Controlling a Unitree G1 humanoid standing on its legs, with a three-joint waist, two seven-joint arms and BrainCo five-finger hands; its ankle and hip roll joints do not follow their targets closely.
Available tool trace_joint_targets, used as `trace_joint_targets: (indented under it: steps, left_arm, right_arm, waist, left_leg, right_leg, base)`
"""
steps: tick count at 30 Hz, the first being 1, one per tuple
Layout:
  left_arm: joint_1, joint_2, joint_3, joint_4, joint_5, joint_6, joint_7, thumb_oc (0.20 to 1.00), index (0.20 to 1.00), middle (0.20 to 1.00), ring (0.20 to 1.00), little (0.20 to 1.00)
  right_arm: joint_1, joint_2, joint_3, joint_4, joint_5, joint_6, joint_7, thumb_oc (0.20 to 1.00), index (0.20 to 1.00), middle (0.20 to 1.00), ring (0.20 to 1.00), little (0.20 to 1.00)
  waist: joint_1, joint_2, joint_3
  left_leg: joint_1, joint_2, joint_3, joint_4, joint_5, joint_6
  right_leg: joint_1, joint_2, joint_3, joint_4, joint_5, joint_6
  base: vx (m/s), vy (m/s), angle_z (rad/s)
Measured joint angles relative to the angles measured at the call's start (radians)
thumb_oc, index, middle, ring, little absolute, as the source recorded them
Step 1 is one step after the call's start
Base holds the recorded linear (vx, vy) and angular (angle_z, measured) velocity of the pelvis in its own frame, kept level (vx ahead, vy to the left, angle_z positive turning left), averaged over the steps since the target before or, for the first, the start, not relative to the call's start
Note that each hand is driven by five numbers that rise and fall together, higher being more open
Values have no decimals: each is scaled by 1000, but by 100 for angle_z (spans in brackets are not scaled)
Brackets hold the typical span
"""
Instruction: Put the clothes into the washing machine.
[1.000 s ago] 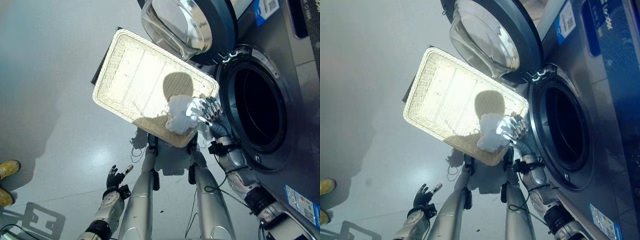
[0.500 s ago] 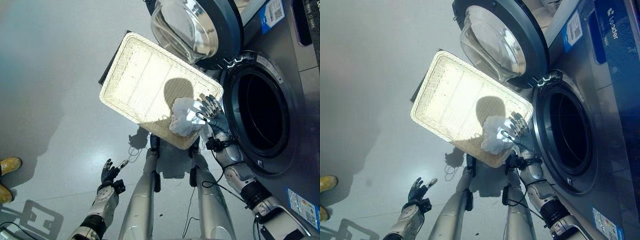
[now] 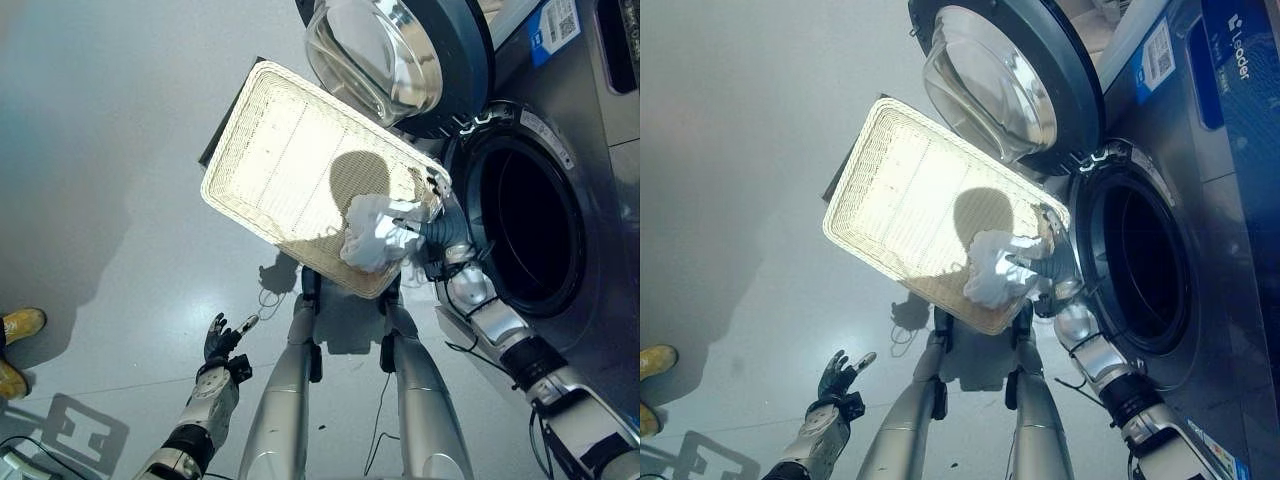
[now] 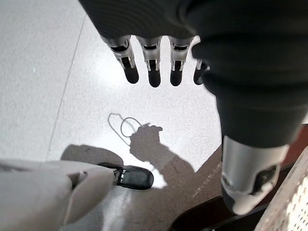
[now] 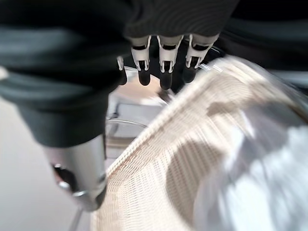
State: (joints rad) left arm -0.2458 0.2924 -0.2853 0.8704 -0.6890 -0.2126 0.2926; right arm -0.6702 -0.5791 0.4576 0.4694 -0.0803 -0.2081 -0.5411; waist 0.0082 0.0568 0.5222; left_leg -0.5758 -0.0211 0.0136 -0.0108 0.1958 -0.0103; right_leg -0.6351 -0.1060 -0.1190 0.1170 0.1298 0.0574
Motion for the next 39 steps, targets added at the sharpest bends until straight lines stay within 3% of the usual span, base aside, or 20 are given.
trace_joint_targets:
  steps: [2,3,7,12,13,16,23,28,30,31,32,33,39]
  left_arm:
    - [-11,1,-7,0,2,0,-12,1000,1000,1000,1000,1000]
    - [-25,7,-15,3,4,1,-20,1000,1000,1000,1000,1000]
    - [-45,17,-37,8,7,3,-35,1000,1000,1000,1000,1000]
    - [-60,29,-70,8,8,4,-37,1000,1000,1000,1000,1000]
    - [-73,40,-86,8,8,5,-38,1000,1000,1000,1000,1000]
    - [-89,43,-97,7,8,9,-37,1000,1000,1000,1000,1000]
    - [-90,73,-127,-54,22,35,-33,1000,1000,1000,1000,1000]
    - [-90,74,-127,-62,39,41,-30,1000,1000,1000,1000,1000]
    - [-90,75,-127,-84,47,53,-26,1000,1000,1000,1000,1000]
    - [-89,71,-128,-90,48,55,-25,1000,1000,1000,1000,1000]
    - [-87,68,-127,-96,49,57,-21,1000,1000,1000,1000,1000]
    - [-88,59,-141,-112,50,68,-12,1000,1000,1000,1000,1000]
    - [-90,55,-166,-147,83,85,1,1000,1000,1000,1000,1000]
  right_arm:
    - [-43,-12,8,26,-36,42,-1,1000,1000,1000,1000,1000]
    - [-99,-17,62,91,-69,107,9,1000,1000,1000,1000,1000]
    - [-164,-22,156,173,-132,233,43,1000,1000,1000,1000,1000]
    - [-194,-9,210,271,-161,317,98,1000,1000,1000,1000,1000]
    - [-241,12,230,360,-189,366,167,1000,1000,1000,1000,1000]
    - [-280,35,237,444,-235,421,261,1000,1000,1000,1000,1000]
    - [-392,43,250,548,-284,484,493,1000,1000,1000,1000,1000]
    - [-406,42,249,552,-284,492,514,1000,1000,1000,1000,1000]
    - [-449,40,243,557,-302,506,574,1000,1000,1000,1000,1000]
    - [-448,41,240,558,-302,505,581,809,809,809,809,809]
    - [-448,43,225,565,-301,503,597,545,545,545,545,545]
    - [-459,38,214,572,-300,498,625,200,200,200,200,200]
    - [-471,11,179,570,-189,446,671,200,200,200,200,200]
  waist:
    - [13,6,3]
    - [10,8,4]
    - [40,9,4]
    - [72,11,6]
    - [71,12,6]
    - [95,13,6]
    - [115,18,3]
    - [119,18,3]
    - [120,29,-4]
    - [120,33,-7]
    - [119,37,-16]
    - [115,57,-32]
    - [113,69,-40]
  left_leg:
    - [-3,0,-9,0,1,-2]
    - [-10,3,-20,2,3,-6]
    - [-27,4,-40,3,10,-13]
    - [-53,4,-57,7,14,-17]
    - [-70,3,-71,12,16,-21]
    - [-85,5,-85,18,18,-26]
    - [-105,15,-134,24,21,-55]
    - [-111,18,-136,26,23,-57]
    - [-141,23,-139,47,22,-59]
    - [-145,23,-140,52,21,-61]
    - [-155,23,-142,57,20,-62]
    - [-171,22,-152,59,22,-64]
    - [-175,33,-150,60,22,-68]
  right_leg:
    - [-1,2,-4,5,-4,-3]
    - [-6,3,-16,13,-11,-4]
    - [-21,4,-36,29,-22,-12]
    - [-52,1,-50,61,-42,-13]
    - [-68,-1,-62,76,-53,-18]
    - [-86,-2,-75,104,-69,-25]
    - [-110,-1,-111,166,-104,-44]
    - [-117,-1,-113,175,-107,-48]
    - [-159,-1,-116,224,-120,-64]
    - [-164,-1,-116,230,-122,-66]
    - [-172,-1,-114,235,-124,-66]
    - [-184,0,-114,240,-125,-67]
    - [-193,11,-112,246,-128,-72]
  base:
    - [0,-50,12]
    - [-3,-63,17]
    - [2,-50,12]
    - [-1,-70,11]
    - [8,-57,14]
    - [11,-76,13]
    - [12,-71,14]
    - [1,-11,2]
    - [22,-41,5]
    - [0,0,0]
    - [11,-1,11]
    - [8,0,10]
    - [3,-6,-1]
